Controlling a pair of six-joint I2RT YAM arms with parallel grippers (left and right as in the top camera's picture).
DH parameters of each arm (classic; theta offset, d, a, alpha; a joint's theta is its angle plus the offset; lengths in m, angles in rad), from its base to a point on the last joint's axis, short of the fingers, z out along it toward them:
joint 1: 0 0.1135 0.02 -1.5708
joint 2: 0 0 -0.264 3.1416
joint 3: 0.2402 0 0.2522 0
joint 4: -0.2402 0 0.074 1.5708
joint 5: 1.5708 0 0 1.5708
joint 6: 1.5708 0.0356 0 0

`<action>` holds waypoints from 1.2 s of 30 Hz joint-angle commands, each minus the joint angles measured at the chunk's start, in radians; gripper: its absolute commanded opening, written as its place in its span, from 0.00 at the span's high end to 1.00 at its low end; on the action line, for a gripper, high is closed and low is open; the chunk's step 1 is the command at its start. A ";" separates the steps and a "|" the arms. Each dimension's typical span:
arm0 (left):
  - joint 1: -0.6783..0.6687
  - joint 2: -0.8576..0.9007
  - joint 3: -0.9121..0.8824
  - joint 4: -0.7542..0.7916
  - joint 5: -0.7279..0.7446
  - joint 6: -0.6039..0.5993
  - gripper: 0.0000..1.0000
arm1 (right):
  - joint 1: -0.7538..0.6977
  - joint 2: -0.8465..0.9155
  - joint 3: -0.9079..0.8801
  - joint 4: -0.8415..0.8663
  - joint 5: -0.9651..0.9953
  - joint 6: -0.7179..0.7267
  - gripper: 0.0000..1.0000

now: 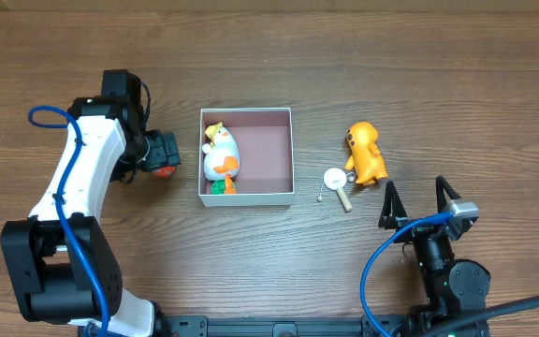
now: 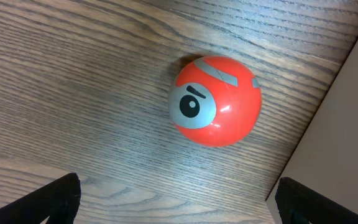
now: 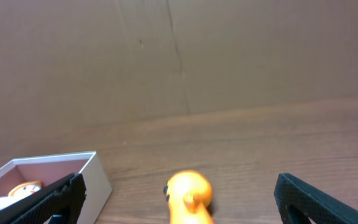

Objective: Pack container
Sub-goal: 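Move the right gripper over the white paddle-ball toy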

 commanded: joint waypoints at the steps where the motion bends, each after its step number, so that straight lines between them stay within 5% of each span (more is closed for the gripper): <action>1: 0.004 -0.017 0.022 0.001 -0.013 0.019 0.00 | -0.005 0.014 0.146 -0.041 0.040 0.045 0.00; 17: 0.004 -0.017 0.022 0.001 -0.013 0.019 0.00 | 0.008 0.751 0.835 -0.733 -0.106 -0.005 0.00; 36: 0.004 -0.017 0.022 0.001 -0.013 0.019 0.00 | 0.273 1.267 0.850 -0.736 -0.092 -0.113 0.00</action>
